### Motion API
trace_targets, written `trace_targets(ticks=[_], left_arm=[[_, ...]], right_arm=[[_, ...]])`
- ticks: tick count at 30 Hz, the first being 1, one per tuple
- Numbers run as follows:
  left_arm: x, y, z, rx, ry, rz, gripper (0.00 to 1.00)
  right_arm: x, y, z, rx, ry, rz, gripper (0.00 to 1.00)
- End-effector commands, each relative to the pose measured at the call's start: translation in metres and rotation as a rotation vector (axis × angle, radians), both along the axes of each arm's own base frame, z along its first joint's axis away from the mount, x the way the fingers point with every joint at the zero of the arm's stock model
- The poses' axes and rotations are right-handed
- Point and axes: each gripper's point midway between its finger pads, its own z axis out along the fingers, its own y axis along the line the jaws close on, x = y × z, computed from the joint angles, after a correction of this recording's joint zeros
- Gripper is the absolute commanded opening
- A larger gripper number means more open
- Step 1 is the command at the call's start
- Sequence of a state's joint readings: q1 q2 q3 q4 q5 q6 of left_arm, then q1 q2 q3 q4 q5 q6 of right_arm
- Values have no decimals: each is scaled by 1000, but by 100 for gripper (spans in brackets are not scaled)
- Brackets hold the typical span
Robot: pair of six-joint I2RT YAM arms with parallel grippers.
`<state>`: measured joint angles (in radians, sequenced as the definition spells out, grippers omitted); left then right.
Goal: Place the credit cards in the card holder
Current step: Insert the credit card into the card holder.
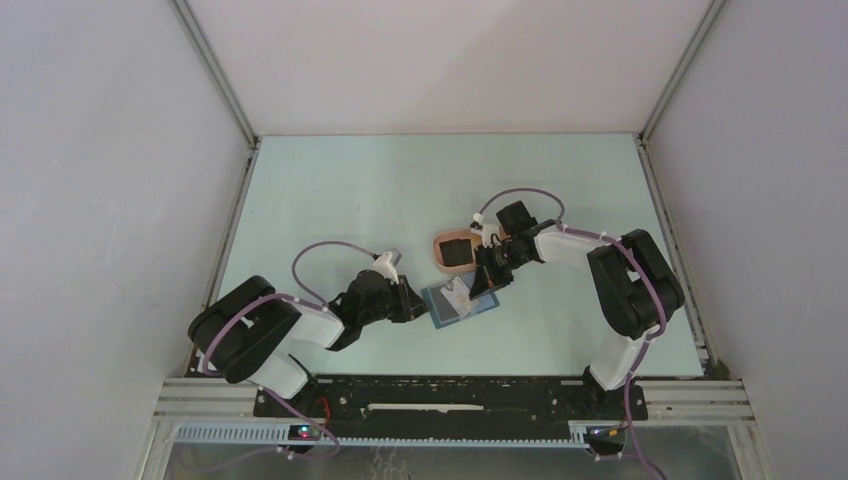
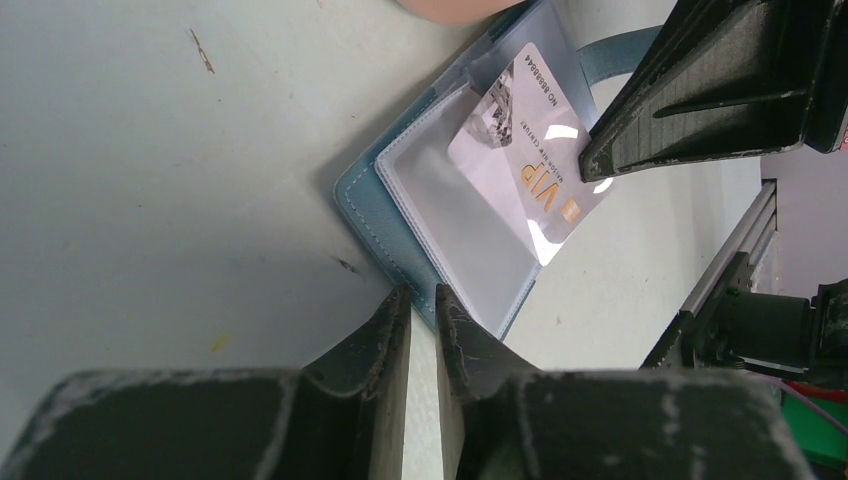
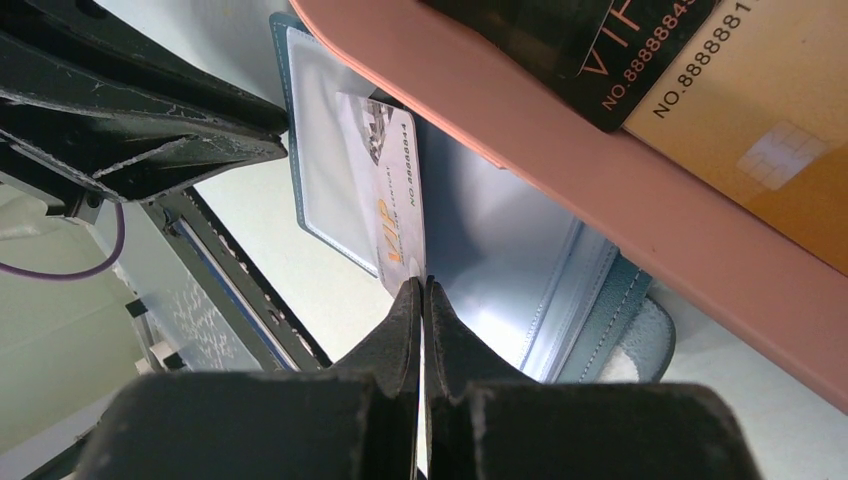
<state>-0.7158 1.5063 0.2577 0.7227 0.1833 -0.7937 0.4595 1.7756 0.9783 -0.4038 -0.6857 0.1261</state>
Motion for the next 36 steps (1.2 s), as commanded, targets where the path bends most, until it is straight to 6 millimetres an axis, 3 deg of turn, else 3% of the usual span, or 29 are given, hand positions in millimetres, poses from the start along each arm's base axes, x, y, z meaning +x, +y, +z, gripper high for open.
trace_targets(ticks=[1,21,36], left_arm=[[-1,-6,-2,18,14,-36,19],[-1,-7,-4,17,22,-33,19],[-1,-8,-1,9,22,-36,19]], right_arm=[[14,0,1,3,-71,-28,0],[13,1,2,54,-59,-73,0],[-1,15,5,100,-20,-27,0]])
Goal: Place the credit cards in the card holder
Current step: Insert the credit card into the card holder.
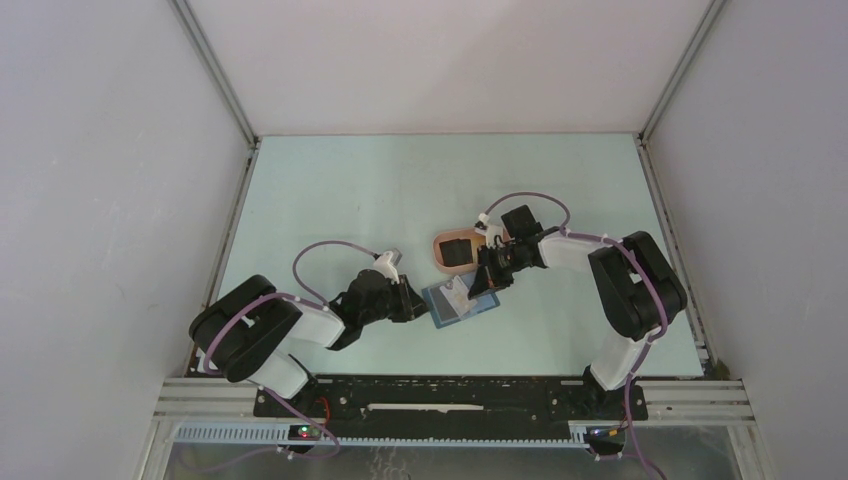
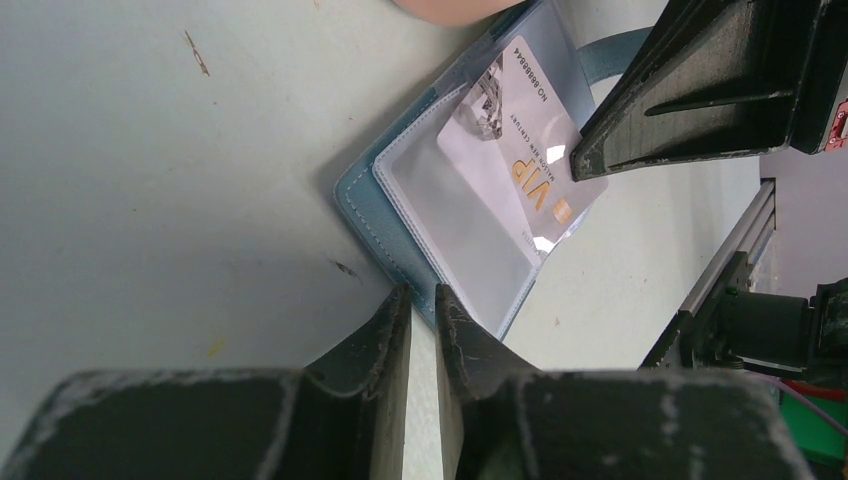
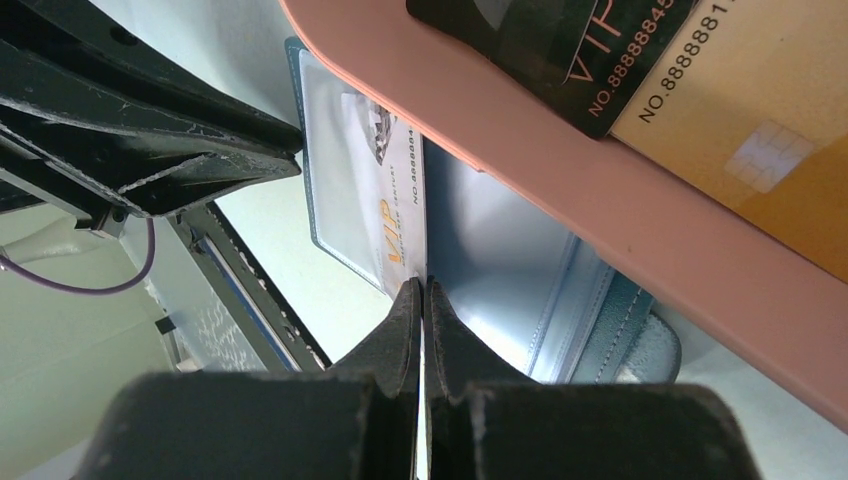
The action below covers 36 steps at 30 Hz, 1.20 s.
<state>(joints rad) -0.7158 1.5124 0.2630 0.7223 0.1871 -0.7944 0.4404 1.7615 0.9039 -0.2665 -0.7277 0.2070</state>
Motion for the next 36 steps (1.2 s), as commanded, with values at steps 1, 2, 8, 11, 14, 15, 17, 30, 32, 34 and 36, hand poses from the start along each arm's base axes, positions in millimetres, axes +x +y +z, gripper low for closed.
trace_targets(ticks=[1,2,8,11,14,15,17,30,32,34,36], left_arm=[[-2,-6,-1,11,19,-32,19],[-2,-7,-1,10,19,-32,19],[-2,-6,-1,10,20,-31,19],[-2,-7,-1,7,18,-34,19],[-2,-8,-1,5,19,-34,19],[-1,-8,0,2,19,-35,19],[-2,-9,-1,2,20,-37,19],[-3,-7,0,3,16,-37,18],[-3,-7,0,3,15,-37,18],[-3,-8,1,1,14,-39,18],[-3,-8,2,-2,11,-39,18]], right_arm=[[-5,13,7,32,-27,36,0],[-6,14,7,32,-24,43,0],[-15,23,4,19,-4,104,3],[-21,30,5,17,-15,139,4],[-23,37,7,3,-41,170,6],[-23,39,8,0,-47,176,7],[-25,41,8,-7,-61,196,11],[-23,35,23,-38,-137,268,38],[-23,35,24,-36,-140,271,42],[-23,35,22,-42,-139,274,45],[-23,35,20,-55,-133,277,46]])
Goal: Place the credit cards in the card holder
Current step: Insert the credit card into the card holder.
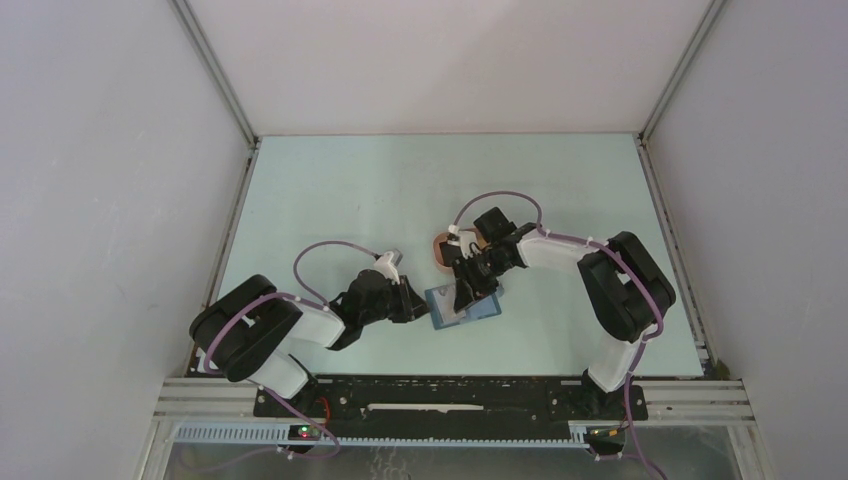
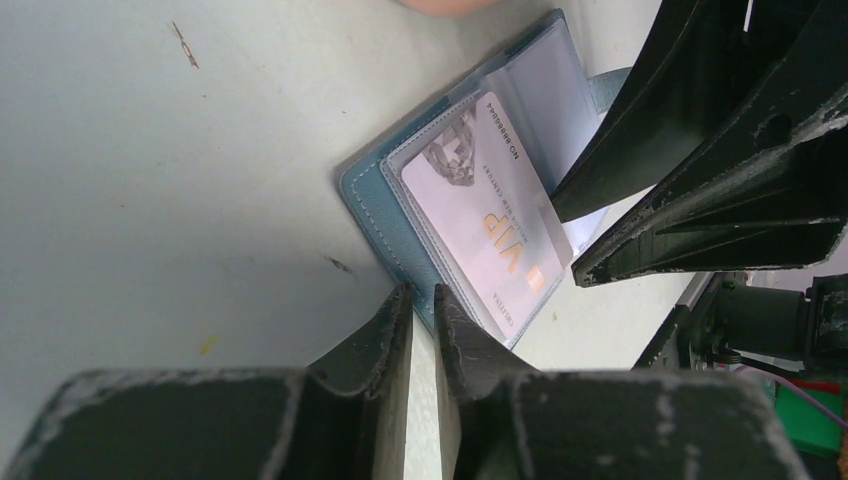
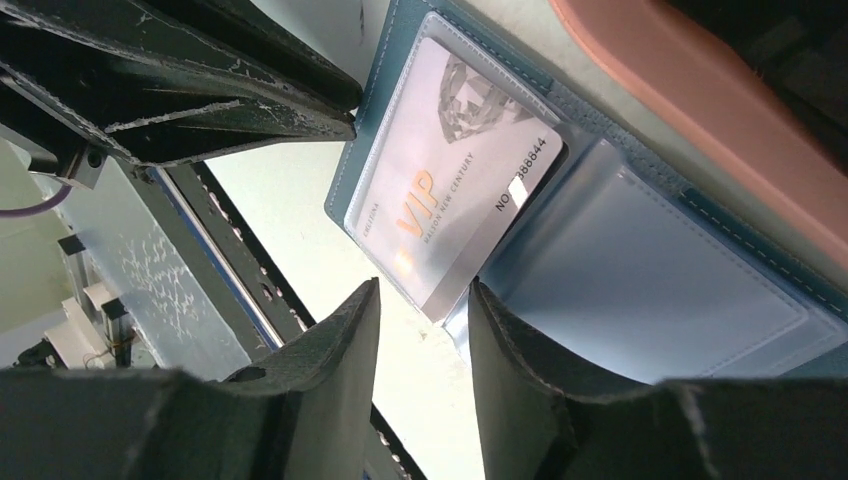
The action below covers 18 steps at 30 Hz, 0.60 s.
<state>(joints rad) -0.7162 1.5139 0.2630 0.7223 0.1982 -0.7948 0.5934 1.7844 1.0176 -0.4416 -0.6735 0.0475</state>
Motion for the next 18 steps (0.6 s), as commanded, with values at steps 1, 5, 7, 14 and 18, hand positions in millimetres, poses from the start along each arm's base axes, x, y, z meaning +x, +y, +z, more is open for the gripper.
trace_targets(ticks=[1,5,7,14,18], left_arm=[[-1,-7,2,0,7,-29,18],[-1,-8,4,-6,5,-31,18],[-1,-9,5,-9,4,-33,18],[-1,-10,8,-14,-1,-38,17],[-1,-6,12,-14,-19,-29,18]], right_arm=[[8,10,15,20,-68,40,47],[4,13,13,-12,-93,64,48],[0,17,13,-20,-98,82,48],[-7,22,10,-62,-132,144,52],[-3,18,20,-74,-192,194,62]])
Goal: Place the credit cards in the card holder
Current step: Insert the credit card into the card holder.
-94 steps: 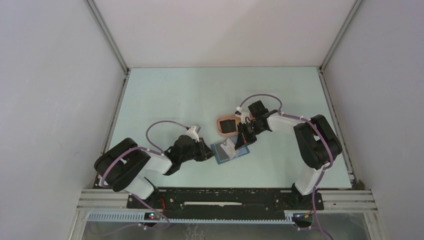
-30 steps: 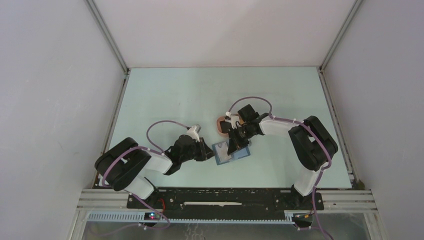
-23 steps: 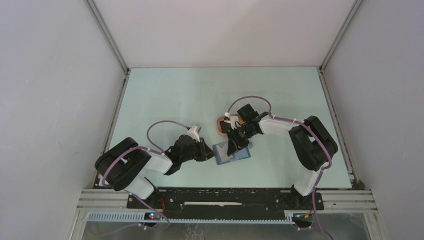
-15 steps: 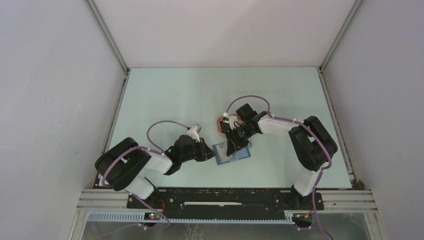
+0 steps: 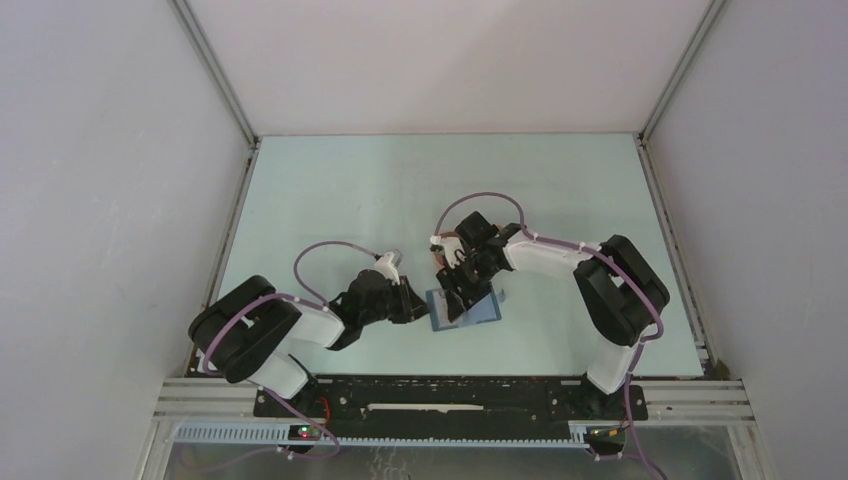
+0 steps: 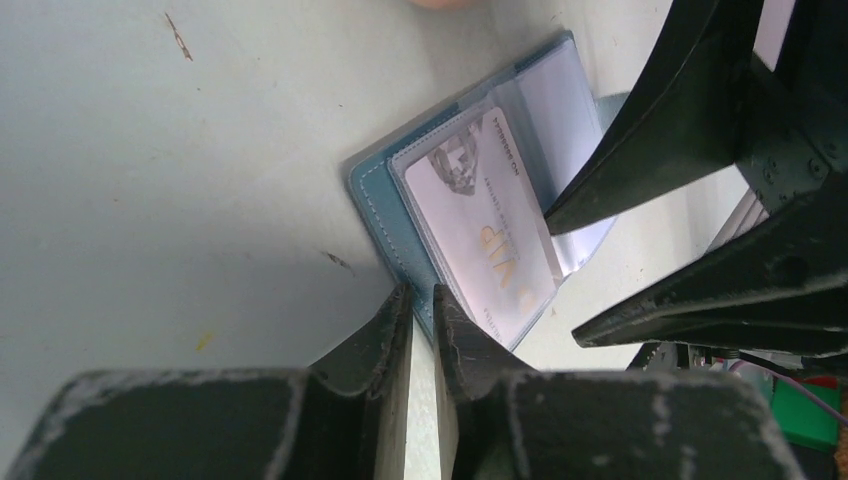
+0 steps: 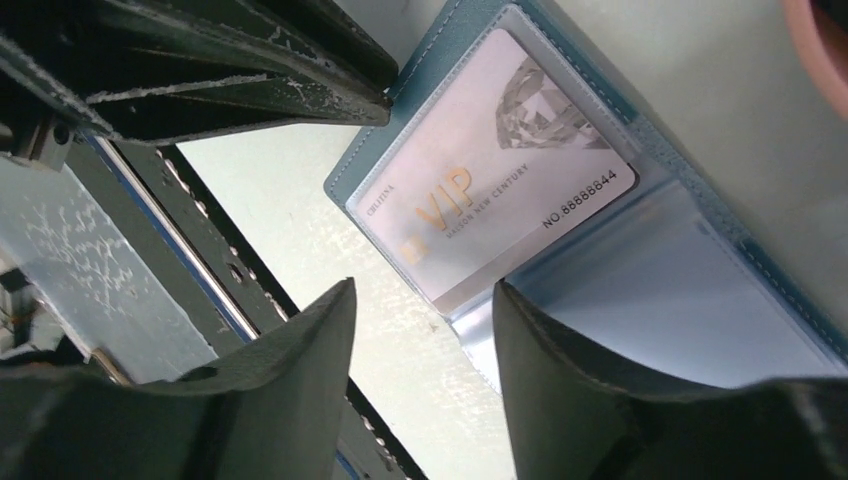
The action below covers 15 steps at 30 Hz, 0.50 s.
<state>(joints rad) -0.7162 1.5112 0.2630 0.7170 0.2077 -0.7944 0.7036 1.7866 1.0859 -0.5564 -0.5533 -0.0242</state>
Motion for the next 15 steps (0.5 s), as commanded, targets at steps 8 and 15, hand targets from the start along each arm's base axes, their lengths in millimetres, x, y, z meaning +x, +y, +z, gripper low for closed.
trace_targets(ticks=[8,15], left_arm=[[5,10,40,4,-160,5,26],[21,33,104,46,-416,68,51]], right_arm=[[19,-9,65,113,-283,232,74],[34,-27,120,272,-360,200,75]])
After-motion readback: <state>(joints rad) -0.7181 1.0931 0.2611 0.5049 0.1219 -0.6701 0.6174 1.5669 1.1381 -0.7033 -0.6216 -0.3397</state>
